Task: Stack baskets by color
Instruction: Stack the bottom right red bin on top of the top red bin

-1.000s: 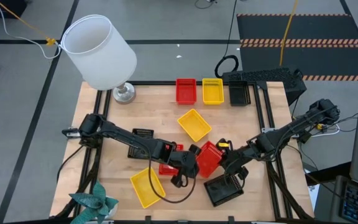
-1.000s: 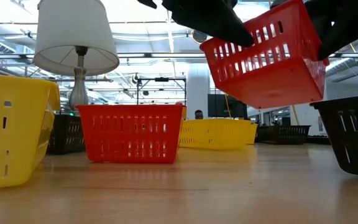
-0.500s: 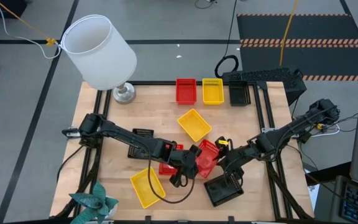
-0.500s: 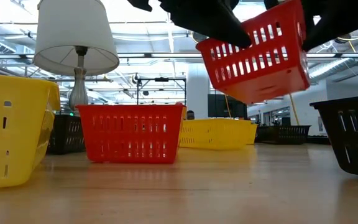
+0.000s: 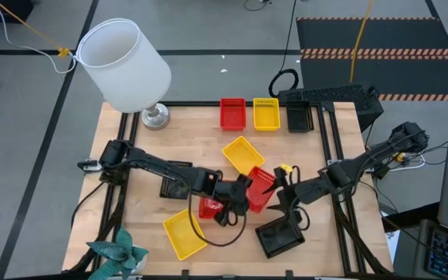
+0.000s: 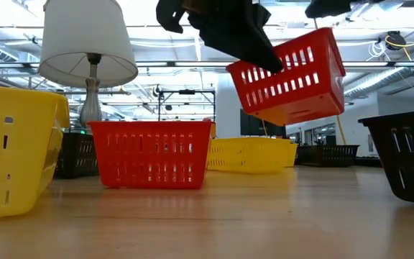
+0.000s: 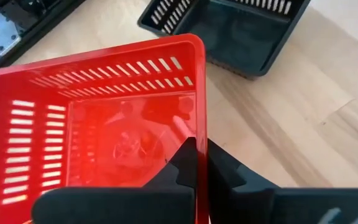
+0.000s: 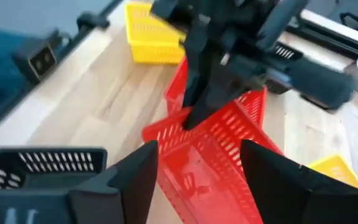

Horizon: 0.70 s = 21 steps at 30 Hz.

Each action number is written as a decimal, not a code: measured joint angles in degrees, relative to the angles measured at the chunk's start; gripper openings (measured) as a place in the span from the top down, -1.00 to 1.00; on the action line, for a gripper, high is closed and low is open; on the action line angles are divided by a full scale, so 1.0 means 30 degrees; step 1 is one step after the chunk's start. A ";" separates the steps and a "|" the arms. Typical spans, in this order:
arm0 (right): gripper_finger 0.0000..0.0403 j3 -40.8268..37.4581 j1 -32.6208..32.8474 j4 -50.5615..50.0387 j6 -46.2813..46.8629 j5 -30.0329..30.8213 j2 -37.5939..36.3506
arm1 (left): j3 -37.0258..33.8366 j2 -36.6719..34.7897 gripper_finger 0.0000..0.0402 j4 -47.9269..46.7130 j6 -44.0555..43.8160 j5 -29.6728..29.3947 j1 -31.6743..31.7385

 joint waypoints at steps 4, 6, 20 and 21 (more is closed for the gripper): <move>-0.13 0.0000 0.0124 -0.0105 0.1215 -0.0005 -0.1089 | 0.0000 -0.0599 0.93 -0.0280 -0.0127 -0.1071 0.0051; -0.12 0.0000 0.0257 -0.0140 0.1639 0.0029 -0.1567 | 0.0000 -0.0866 0.92 -0.0471 -0.0132 -0.1531 0.0051; -0.07 0.0000 0.2200 -0.1432 0.2581 0.2528 -0.2807 | 0.0007 -0.2202 0.96 -0.3111 -0.2033 -0.3854 0.0182; -0.07 0.0000 0.2255 -0.1539 0.2583 0.2528 -0.2807 | 0.0007 -0.2209 0.95 -0.3479 -0.2205 -0.4215 0.0182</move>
